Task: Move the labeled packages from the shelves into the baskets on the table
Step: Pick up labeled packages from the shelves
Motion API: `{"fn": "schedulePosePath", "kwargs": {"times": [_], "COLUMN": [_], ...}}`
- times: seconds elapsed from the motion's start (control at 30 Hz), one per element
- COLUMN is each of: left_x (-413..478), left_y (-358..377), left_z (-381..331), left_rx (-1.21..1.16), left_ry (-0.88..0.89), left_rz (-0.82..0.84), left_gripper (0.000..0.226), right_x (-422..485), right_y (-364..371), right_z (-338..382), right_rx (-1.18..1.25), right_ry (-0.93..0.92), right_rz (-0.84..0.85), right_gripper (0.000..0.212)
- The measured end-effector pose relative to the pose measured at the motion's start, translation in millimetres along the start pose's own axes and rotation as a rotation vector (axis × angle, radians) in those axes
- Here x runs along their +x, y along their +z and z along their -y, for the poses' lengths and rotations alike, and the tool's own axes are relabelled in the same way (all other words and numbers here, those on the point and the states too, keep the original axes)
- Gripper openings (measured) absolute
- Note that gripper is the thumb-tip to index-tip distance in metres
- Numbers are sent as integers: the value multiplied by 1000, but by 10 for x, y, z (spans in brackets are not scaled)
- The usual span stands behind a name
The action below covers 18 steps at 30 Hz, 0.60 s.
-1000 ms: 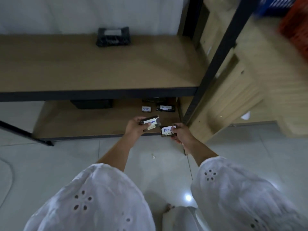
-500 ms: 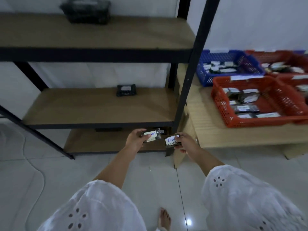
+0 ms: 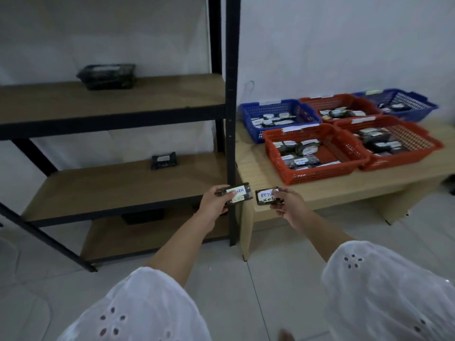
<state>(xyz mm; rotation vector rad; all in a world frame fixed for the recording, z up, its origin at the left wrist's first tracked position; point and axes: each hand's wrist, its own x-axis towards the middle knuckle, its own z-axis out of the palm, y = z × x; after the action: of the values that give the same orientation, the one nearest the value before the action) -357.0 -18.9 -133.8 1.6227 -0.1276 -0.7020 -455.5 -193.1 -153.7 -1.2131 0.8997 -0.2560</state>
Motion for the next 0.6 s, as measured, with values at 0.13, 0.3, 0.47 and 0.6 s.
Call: {"fn": "schedulePosePath", "kwargs": {"times": [0.13,0.3,0.47,0.6], "left_x": [174,647,1105,1406], "left_y": [461,1233,2168,2728], "left_z": [-202,-393,-573,-669], "left_rx": [-14,-48,-162,-285], "left_ry": [30,48,18,-31], "left_rz": [51,50,8,-9], "left_gripper": [34,22,23,24], "right_x": [201,689,1238,1664], "right_y": [-382,-950,-1645,-2099], "right_z": [301,722,1108,1410], "right_rx": [43,131,200,191], "right_ry": [-37,-45,-4,17], "right_rz": [-9,12,54,57], "right_gripper": [16,12,15,33]}}
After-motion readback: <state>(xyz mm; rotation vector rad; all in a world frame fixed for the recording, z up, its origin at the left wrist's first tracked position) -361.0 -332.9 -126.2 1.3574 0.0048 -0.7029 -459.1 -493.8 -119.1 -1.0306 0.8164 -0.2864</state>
